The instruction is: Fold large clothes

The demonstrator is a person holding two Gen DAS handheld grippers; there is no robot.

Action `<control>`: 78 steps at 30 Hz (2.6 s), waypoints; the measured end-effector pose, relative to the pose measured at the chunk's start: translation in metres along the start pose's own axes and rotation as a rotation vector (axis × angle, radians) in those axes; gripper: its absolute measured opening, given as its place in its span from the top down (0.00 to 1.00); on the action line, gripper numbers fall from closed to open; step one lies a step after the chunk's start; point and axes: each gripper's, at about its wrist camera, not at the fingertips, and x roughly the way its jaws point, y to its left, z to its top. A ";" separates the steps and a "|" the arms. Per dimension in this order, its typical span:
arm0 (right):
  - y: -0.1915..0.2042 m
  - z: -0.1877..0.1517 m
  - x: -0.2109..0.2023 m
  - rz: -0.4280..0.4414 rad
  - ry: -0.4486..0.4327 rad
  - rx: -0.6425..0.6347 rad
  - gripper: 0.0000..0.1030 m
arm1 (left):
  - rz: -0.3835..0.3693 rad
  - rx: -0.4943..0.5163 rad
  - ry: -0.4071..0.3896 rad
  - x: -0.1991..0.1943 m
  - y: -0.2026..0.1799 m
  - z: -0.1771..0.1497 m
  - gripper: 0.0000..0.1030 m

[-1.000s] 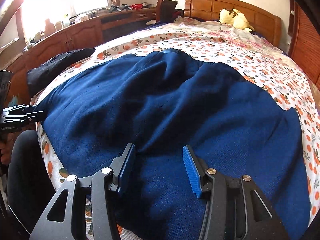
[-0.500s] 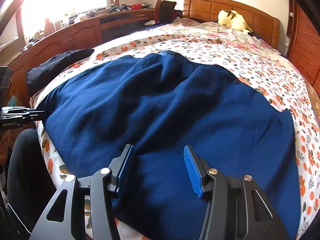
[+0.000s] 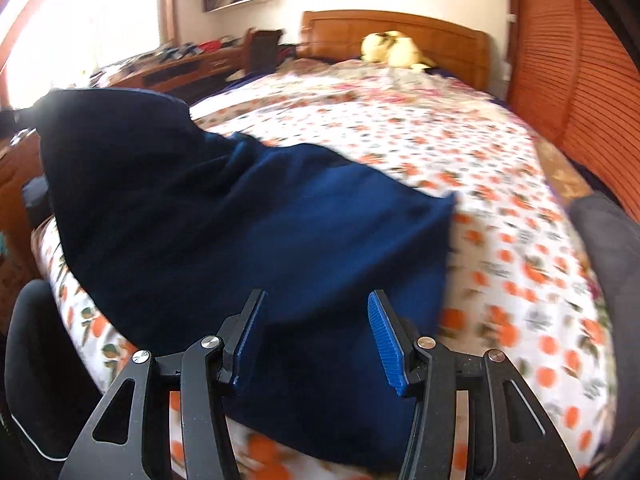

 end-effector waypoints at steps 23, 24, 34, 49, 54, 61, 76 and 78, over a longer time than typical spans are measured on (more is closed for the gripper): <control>-0.067 -0.012 -0.044 -0.060 -0.052 0.157 0.48 | -0.185 0.190 0.085 0.073 -0.127 0.003 0.80; -0.065 -0.010 -0.044 -0.058 -0.057 0.149 0.48 | -0.182 0.185 0.070 0.068 -0.124 0.004 0.76; -0.050 0.007 -0.053 -0.012 -0.132 0.118 0.48 | -0.109 0.099 0.012 0.043 -0.057 -0.007 0.43; -0.014 0.015 0.009 0.146 -0.029 0.065 0.48 | 0.052 0.040 0.040 0.051 0.024 -0.057 0.27; -0.010 0.015 0.024 0.139 0.010 0.042 0.48 | 0.077 0.038 0.053 0.053 0.036 -0.073 0.27; -0.015 0.021 0.037 0.162 0.030 0.055 0.48 | 0.098 0.033 0.067 0.054 0.045 -0.086 0.27; -0.028 0.021 -0.038 0.119 -0.199 0.037 0.95 | 0.098 0.044 0.073 0.052 0.044 -0.088 0.27; -0.037 0.017 -0.046 0.111 -0.199 0.054 0.95 | 0.099 0.044 0.069 0.050 0.044 -0.088 0.27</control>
